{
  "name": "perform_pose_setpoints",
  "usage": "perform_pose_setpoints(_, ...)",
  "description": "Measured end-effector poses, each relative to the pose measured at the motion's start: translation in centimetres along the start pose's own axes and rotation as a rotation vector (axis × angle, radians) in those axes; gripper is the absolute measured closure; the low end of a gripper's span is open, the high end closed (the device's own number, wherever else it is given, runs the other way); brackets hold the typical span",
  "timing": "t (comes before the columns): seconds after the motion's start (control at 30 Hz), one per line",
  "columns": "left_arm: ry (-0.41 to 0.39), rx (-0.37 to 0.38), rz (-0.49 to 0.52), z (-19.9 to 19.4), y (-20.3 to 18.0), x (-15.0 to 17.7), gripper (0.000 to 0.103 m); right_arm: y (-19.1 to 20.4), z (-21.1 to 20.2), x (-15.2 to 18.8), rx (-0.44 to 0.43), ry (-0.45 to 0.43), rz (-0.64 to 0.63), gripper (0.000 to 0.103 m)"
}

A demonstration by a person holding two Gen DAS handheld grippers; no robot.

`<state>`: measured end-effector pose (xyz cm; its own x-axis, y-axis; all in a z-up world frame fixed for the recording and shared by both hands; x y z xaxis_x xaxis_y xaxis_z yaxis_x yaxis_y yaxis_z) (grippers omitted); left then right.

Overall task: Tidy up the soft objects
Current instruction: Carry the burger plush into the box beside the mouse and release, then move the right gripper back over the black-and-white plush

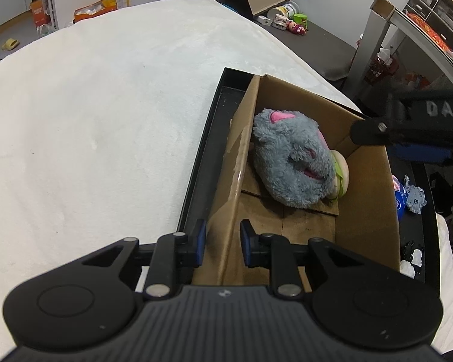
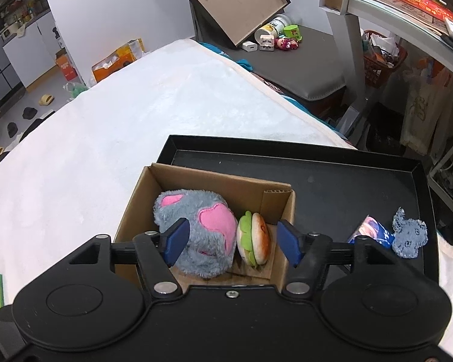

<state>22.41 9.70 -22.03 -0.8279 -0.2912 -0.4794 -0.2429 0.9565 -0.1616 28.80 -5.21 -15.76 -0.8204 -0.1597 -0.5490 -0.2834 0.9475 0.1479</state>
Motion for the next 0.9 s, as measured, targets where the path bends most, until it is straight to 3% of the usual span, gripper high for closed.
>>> perform_pose_setpoints(0.27, 0.028, -0.033, 0.040, 0.1, -0.8, 0.3, 0.072, -2.3, -2.1, 1.0, 0.003, 0.002, 0.030, 0.025)
perform_pose_setpoints(0.43, 0.014, -0.044, 0.026, -0.5, -0.6, 0.2, 0.053, -4.3, -3.9, 1.8, 0.019, -0.018, 0.055, 0.022)
perform_pose_setpoints(0.8, -0.008, -0.081, 0.049, -1.8, -1.5, 0.2, 0.034, -10.4, -6.9, 5.3, 0.059, -0.021, 0.156, 0.014)
perform_pose_setpoints(0.9, -0.016, -0.085, 0.064, -2.1, -1.9, 0.3, 0.032, -11.6, -7.2, 6.3, 0.057, -0.012, 0.176, 0.013)
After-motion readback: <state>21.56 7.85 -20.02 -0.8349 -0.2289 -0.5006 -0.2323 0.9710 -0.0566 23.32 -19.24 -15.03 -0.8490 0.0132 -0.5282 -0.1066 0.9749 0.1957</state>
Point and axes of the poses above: each gripper's, at about its wrist camera, not at the fingertips, and z roughly the way its jaws point, y to its left, x to its underside, the point moved 4 cm from there along z, roughly the way its jaws point, and after that the axes turned 2 degrees about -x, right-handed, at the moved point
